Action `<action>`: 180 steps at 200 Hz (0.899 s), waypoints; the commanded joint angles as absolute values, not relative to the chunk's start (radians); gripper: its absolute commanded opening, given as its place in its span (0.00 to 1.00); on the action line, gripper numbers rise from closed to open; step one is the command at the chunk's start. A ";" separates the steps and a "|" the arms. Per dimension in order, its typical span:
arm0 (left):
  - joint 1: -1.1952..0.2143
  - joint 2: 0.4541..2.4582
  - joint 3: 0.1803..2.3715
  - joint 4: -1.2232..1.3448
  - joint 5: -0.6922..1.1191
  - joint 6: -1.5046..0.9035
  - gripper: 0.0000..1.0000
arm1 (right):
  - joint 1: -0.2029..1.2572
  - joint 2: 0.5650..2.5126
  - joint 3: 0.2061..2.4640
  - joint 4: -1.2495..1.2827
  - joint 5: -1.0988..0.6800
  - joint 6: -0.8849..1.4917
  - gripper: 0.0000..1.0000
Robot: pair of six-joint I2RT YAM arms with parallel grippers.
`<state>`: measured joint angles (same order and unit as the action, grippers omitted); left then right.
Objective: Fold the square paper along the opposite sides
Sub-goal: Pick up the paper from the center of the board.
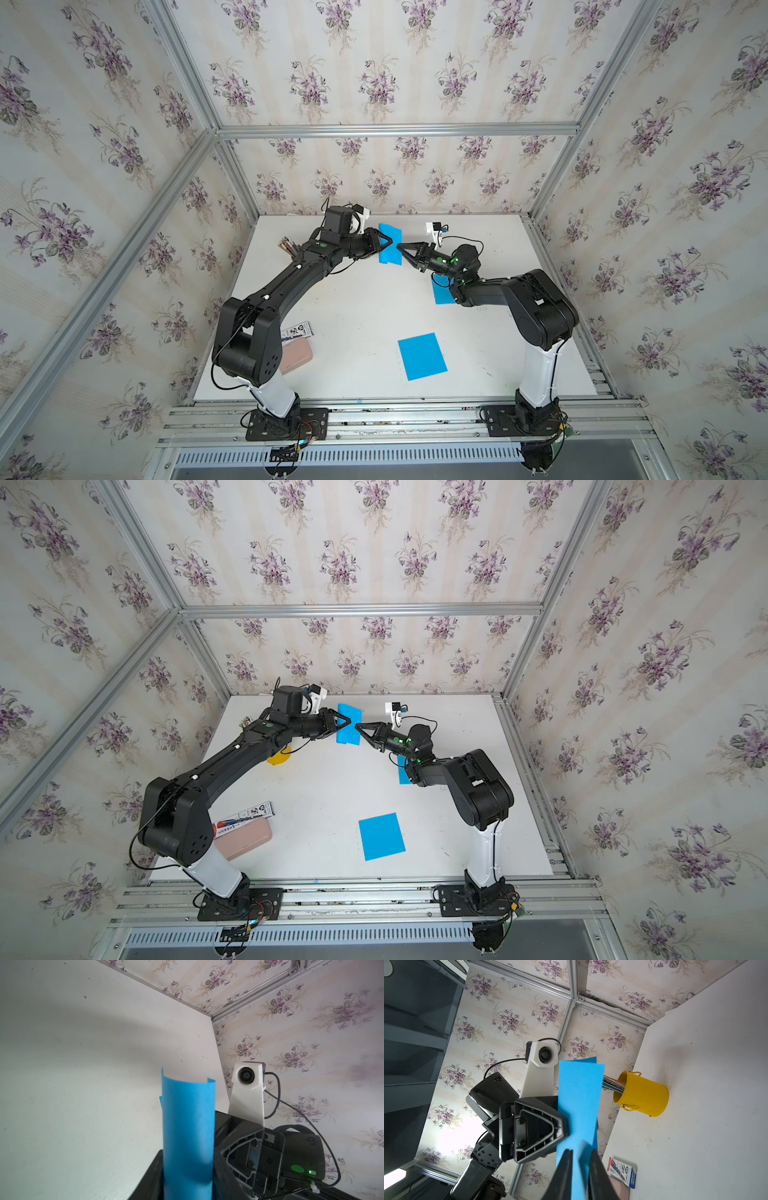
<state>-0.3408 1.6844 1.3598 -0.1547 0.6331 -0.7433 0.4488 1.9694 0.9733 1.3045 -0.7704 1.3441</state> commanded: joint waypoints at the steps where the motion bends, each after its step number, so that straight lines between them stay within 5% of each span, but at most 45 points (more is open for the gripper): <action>1: -0.330 1.670 1.384 -0.145 0.645 -0.727 0.46 | 0.429 1.946 0.994 1.279 -0.776 1.297 0.00; 37: -0.256 1.667 1.481 -0.234 0.722 -0.690 0.68 | 0.391 1.896 1.069 1.152 -0.879 1.137 0.00; 63: -0.191 1.674 1.548 -0.287 0.826 -0.634 0.75 | 0.362 1.885 1.122 1.131 -0.999 1.095 0.00; 103: -0.150 1.676 1.494 -0.237 0.983 -0.617 0.75 | 0.356 1.766 1.142 0.878 -1.058 0.904 0.00; 134: -0.152 1.661 1.368 0.030 1.102 -0.760 0.79 | 0.364 1.717 1.147 0.810 -1.067 0.866 0.00; 180: -0.176 1.685 1.267 0.518 1.201 -1.052 0.66 | 0.378 1.749 1.195 0.718 -1.040 0.822 0.00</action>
